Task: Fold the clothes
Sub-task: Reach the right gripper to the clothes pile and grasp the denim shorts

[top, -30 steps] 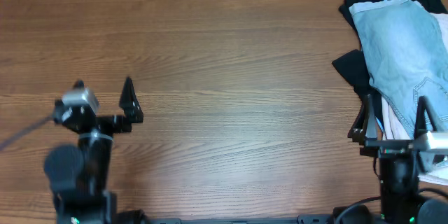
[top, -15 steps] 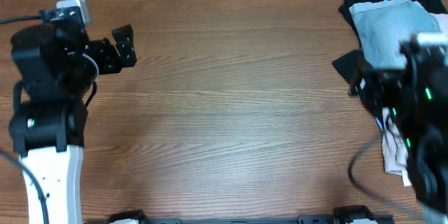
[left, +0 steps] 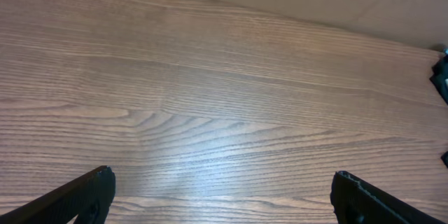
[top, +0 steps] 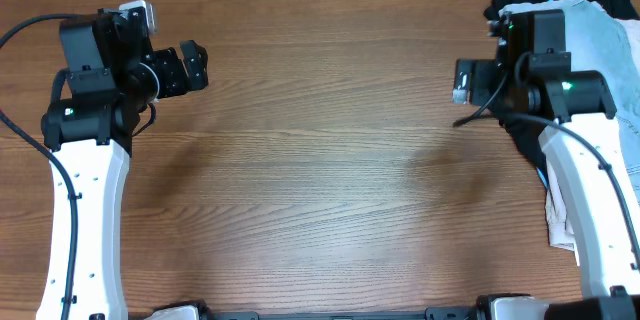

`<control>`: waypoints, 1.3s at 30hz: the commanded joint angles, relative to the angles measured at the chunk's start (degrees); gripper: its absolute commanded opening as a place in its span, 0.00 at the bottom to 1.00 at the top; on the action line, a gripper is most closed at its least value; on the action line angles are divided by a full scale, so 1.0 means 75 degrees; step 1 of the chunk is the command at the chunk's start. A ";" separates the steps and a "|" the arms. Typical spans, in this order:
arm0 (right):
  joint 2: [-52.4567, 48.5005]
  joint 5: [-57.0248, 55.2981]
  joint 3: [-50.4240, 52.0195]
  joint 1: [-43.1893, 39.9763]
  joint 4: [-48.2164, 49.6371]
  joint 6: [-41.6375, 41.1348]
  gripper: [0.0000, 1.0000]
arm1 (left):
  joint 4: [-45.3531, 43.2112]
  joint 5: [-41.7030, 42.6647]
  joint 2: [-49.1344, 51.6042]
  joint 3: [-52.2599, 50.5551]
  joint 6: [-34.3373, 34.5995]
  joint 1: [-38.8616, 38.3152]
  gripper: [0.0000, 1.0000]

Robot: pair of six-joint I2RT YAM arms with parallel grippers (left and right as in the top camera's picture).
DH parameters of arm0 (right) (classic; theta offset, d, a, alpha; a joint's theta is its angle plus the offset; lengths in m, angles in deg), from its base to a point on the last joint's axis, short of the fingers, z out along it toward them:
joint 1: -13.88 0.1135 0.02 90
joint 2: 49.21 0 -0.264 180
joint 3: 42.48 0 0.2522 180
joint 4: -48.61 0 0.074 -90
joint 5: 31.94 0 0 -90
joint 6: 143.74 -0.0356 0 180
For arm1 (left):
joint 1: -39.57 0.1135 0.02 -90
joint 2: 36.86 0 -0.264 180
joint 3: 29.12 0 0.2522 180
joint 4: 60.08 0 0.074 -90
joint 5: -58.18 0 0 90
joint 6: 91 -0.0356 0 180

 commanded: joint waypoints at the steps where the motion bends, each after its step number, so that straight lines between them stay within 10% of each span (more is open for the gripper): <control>1: -0.0015 -0.0405 -0.0157 -0.1320 0.0213 -0.1507 1.00 | 0.0015 0.0169 0.0041 0.0172 -0.0093 0.0076 1.00; 9: -0.0230 -0.0236 -0.0152 -0.4873 0.0137 -0.3474 1.00 | -0.0175 0.0172 0.0082 0.0172 -0.0032 0.0073 1.00; 18: -0.1772 0.0440 -0.0152 -0.7431 0.0274 -0.3296 1.00 | -0.0248 0.0315 0.0358 0.0172 0.0309 0.0061 1.00; 32: -0.2938 0.0784 0.0122 -0.8116 0.0463 -0.2428 0.98 | -0.0256 0.0629 0.0726 0.0172 0.0309 0.0055 1.00; 39: -0.2952 0.1207 0.0790 -0.7988 0.1110 -0.2162 0.77 | -0.0268 0.0618 0.0726 0.0172 0.0216 0.0052 1.00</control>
